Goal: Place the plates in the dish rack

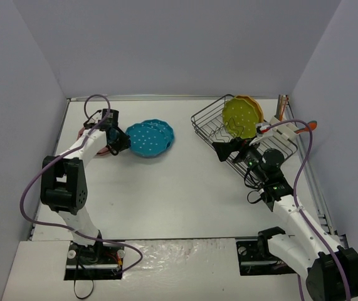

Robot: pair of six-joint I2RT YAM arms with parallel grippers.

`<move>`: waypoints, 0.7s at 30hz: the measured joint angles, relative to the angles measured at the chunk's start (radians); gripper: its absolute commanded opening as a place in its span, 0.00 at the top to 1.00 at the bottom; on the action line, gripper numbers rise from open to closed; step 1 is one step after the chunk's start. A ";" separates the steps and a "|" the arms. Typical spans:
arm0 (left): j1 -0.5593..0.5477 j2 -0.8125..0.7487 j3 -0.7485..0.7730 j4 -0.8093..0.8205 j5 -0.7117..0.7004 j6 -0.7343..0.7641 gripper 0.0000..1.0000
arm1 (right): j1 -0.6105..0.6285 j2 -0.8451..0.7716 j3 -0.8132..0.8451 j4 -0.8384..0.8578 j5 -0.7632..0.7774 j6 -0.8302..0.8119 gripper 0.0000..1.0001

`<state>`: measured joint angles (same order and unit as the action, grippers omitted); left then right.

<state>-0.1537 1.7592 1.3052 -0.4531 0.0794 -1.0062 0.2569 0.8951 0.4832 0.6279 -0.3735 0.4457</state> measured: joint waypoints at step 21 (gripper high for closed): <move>0.045 -0.003 -0.093 0.083 0.059 0.018 0.76 | 0.000 0.020 -0.006 0.013 -0.011 0.001 0.00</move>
<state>-0.1091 1.7561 1.2127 -0.3703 0.1384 -0.9879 0.2569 0.9150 0.4771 0.6410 -0.3843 0.4465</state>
